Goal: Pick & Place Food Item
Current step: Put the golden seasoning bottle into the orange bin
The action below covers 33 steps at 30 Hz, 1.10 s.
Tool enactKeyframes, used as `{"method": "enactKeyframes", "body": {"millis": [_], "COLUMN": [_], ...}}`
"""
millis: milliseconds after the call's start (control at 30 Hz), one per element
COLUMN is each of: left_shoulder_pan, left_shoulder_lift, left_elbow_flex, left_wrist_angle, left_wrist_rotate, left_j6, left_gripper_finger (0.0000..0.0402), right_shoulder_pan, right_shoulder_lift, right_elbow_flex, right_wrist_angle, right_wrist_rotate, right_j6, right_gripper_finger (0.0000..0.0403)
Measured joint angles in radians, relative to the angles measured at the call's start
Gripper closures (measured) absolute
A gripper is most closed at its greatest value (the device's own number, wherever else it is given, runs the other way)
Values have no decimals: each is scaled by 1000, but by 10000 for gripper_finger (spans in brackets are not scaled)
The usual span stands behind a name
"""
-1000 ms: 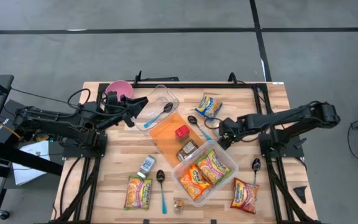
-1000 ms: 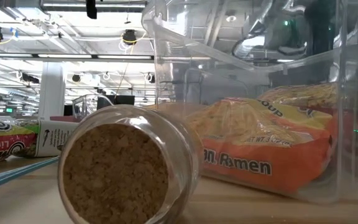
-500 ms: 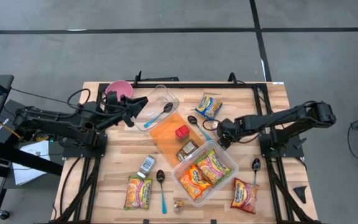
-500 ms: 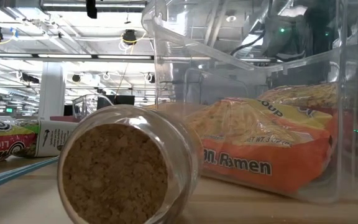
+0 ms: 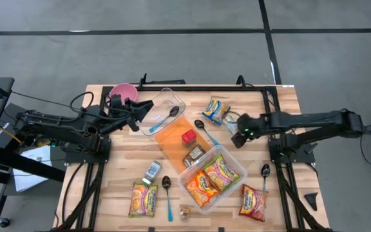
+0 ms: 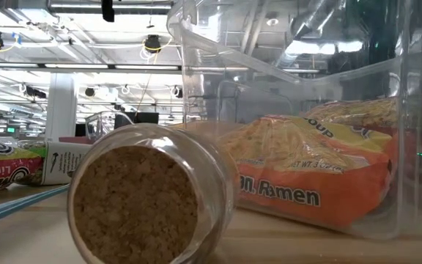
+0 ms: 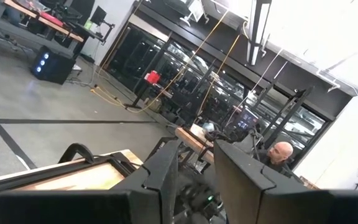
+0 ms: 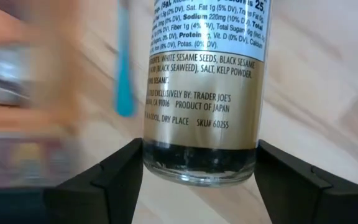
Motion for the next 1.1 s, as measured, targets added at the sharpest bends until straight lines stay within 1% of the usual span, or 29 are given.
{"method": "enactKeyframes", "body": {"millis": [167,233,300,400,467,567,700,800,867,933,1000,1100], "left_shoulder_pan": [0,0,0,0,0,0,0,2,12,25,39,48], "left_shoulder_lift": [16,38,64,128,178,258,365,440,482,517,544,571], "left_elbow_flex": [0,1,1,1,3,40,133,219,283,343,395,438], "left_wrist_angle": [19,52,66,104,138,141,144,132,75,-16,-105,-173], "left_wrist_rotate": [2,17,43,99,142,219,314,371,412,454,500,571], "left_j6": [32,56,67,71,72,74,139,205,238,241,242,259], "left_gripper_finger": [302,302,297,273,248,197,124,82,62,48,40,35], "right_shoulder_pan": [-5,-1,9,32,50,80,120,141,152,165,180,202], "right_shoulder_lift": [-185,-246,-286,-309,-301,-263,-188,-121,-75,-29,12,63], "right_elbow_flex": [0,0,2,3,22,70,147,195,225,258,289,336], "right_wrist_angle": [91,153,226,299,303,308,310,303,288,253,206,170], "right_wrist_rotate": [-7,-39,-83,-122,-135,-139,-173,-228,-264,-292,-308,-316], "right_j6": [-11,-30,-37,-35,-36,-48,-120,-177,-214,-249,-282,-332], "right_gripper_finger": [146,146,146,146,146,146,146,146,146,146,146,146]}}
